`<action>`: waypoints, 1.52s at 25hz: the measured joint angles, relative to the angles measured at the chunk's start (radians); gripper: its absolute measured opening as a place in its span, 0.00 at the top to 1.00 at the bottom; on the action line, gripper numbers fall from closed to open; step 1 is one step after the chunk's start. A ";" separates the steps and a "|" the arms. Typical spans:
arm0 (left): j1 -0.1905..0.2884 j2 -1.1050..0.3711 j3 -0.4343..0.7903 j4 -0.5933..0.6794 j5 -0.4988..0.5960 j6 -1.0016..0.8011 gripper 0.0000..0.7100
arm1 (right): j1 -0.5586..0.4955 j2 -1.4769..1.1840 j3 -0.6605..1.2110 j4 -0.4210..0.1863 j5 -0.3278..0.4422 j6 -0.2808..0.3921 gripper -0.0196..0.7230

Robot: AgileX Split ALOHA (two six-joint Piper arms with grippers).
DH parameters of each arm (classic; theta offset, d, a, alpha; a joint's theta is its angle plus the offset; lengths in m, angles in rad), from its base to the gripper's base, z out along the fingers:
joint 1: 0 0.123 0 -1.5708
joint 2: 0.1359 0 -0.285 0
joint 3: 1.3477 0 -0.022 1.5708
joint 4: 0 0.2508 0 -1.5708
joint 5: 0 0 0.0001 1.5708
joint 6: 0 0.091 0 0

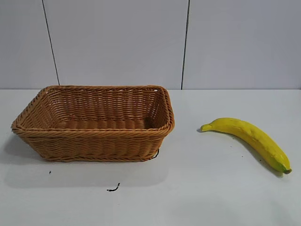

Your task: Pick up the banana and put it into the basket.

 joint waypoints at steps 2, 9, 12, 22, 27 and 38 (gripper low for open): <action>0.000 0.000 0.000 0.000 0.000 0.000 0.11 | 0.000 0.000 0.000 0.000 0.000 0.000 0.13; 0.000 0.000 0.000 0.000 0.000 0.000 0.11 | 0.000 0.000 0.000 0.000 0.001 0.000 0.13; 0.000 0.000 0.000 0.000 0.000 0.000 0.11 | 0.000 0.047 -0.025 0.000 0.020 0.000 0.13; 0.000 0.000 0.000 0.000 0.000 0.000 0.11 | 0.000 0.557 -0.256 0.000 0.030 0.000 0.13; 0.000 0.000 0.000 0.000 0.000 0.000 0.11 | 0.000 0.837 -0.386 0.000 0.032 0.000 0.13; 0.000 0.000 0.000 0.000 0.000 0.000 0.11 | 0.000 1.411 -0.679 0.000 0.027 -0.109 0.13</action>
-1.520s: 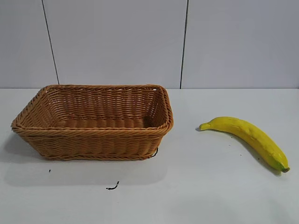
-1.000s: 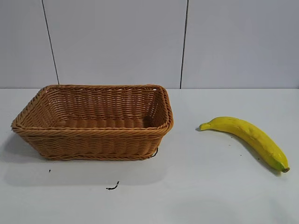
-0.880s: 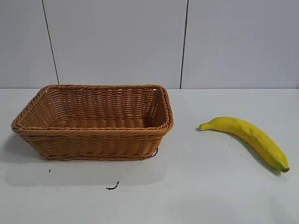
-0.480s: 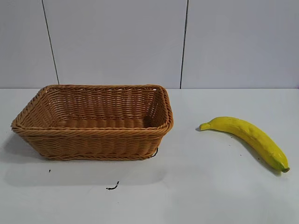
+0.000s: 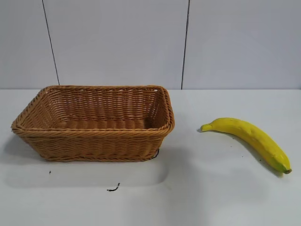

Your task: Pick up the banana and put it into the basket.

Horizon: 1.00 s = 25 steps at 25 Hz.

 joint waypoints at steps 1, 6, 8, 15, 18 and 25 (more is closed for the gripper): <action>0.000 0.000 0.000 0.000 0.000 0.000 0.11 | 0.000 0.045 -0.032 0.000 0.000 -0.010 0.13; 0.000 0.000 0.000 0.000 0.000 0.000 0.11 | 0.000 0.223 -0.160 0.002 -0.033 -0.085 0.13; 0.000 0.000 0.000 0.000 0.000 0.000 0.11 | 0.000 0.282 -0.193 0.003 -0.056 -0.131 0.13; 0.000 0.000 0.000 0.000 0.000 0.000 0.11 | 0.000 0.432 -0.208 0.021 -0.114 -0.235 0.13; 0.000 0.000 0.000 0.000 0.000 0.000 0.11 | 0.000 0.471 -0.208 0.049 -0.121 -0.262 0.13; 0.000 0.000 0.000 0.000 0.000 0.000 0.11 | 0.000 0.510 -0.209 0.065 -0.208 -0.284 0.13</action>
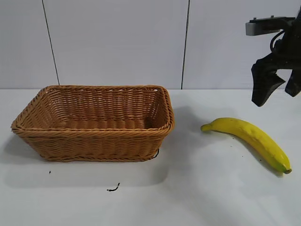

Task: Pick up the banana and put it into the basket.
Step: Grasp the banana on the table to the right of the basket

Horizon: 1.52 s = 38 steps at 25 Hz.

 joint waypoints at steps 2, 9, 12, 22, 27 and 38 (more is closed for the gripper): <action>0.000 0.000 0.000 0.000 0.000 0.000 0.11 | 0.000 0.018 -0.001 0.013 -0.019 -0.002 0.13; 0.000 0.000 0.000 0.000 0.000 0.000 0.11 | 0.000 0.106 -0.001 0.023 -0.098 -0.004 0.13; 0.000 0.000 0.000 0.000 0.000 0.000 0.11 | 0.000 0.148 -0.001 0.023 -0.116 0.001 0.13; 0.000 0.000 0.000 0.000 0.000 0.000 0.11 | 0.000 0.213 -0.001 0.025 -0.128 0.033 0.13; 0.000 0.000 0.000 0.000 0.000 0.000 0.11 | 0.000 0.215 -0.001 0.025 -0.133 0.035 0.13; 0.000 0.000 0.000 0.000 0.000 0.000 0.11 | 0.000 0.232 -0.001 0.021 -0.092 0.075 0.57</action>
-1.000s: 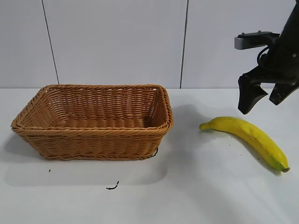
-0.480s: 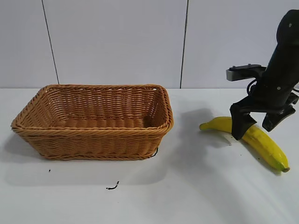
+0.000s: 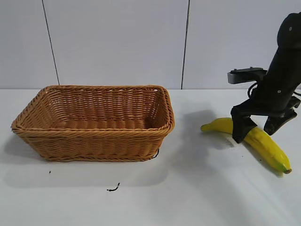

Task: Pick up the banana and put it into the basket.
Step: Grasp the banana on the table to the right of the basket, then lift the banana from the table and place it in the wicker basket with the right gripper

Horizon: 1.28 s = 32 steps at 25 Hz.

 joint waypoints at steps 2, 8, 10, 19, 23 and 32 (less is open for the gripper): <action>0.000 0.000 0.000 0.000 0.000 0.000 0.11 | 0.000 0.000 0.000 -0.004 0.011 0.002 0.58; 0.000 0.000 0.000 0.000 0.000 0.000 0.11 | 0.000 -0.026 -0.002 -0.017 0.057 0.003 0.58; 0.000 0.000 0.000 0.000 0.000 0.000 0.11 | 0.000 -0.058 -0.019 -0.019 0.080 0.005 0.58; 0.000 0.000 0.000 0.000 0.000 0.000 0.11 | 0.000 -0.179 -0.262 -0.019 0.324 0.078 0.58; 0.000 0.000 0.000 0.000 0.000 0.000 0.11 | 0.033 -0.181 -0.366 -0.044 0.384 0.093 0.58; 0.000 0.000 0.000 0.000 0.000 0.000 0.11 | 0.263 -0.174 -0.507 -0.075 0.334 0.091 0.58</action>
